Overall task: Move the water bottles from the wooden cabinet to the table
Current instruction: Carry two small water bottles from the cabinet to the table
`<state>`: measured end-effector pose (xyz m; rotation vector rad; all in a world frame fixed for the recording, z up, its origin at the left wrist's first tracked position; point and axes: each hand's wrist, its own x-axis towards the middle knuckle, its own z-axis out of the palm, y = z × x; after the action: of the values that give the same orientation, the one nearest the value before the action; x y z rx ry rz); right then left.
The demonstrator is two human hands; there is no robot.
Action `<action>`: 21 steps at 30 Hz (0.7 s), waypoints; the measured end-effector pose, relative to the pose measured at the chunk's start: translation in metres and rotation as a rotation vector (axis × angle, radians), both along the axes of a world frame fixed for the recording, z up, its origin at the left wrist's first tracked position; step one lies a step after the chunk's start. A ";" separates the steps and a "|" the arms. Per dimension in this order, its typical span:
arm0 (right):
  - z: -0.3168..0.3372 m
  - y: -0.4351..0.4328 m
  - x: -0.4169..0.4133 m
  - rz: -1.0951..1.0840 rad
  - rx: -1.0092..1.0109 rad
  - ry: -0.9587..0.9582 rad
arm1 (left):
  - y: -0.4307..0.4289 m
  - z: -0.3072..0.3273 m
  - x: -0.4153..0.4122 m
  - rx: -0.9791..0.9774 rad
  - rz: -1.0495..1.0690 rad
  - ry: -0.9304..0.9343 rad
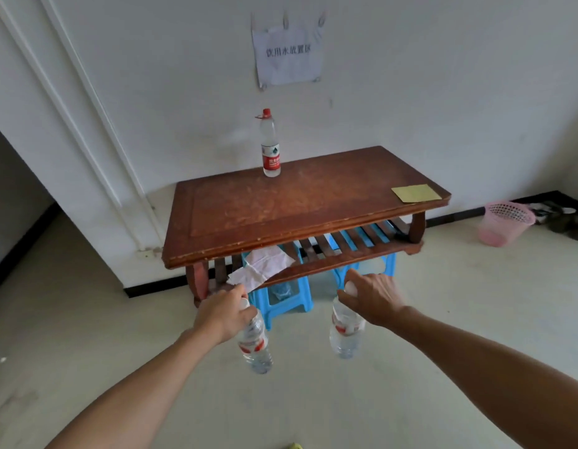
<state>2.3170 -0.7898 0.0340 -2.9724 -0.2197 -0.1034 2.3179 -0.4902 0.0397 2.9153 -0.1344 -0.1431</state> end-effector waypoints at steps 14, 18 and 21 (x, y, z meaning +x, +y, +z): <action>0.050 0.075 0.353 0.109 0.049 -0.183 | 0.058 0.063 0.325 -0.023 0.096 -0.226; 0.044 0.097 0.453 0.141 0.038 -0.147 | 0.072 0.057 0.413 0.014 0.119 -0.215; 0.045 0.118 0.529 0.185 0.021 -0.102 | 0.085 0.053 0.480 0.047 0.137 -0.210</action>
<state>2.8462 -0.6714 0.0794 -2.9111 -0.5005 -0.2337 2.7974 -0.4049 0.0931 2.9675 0.0355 0.1853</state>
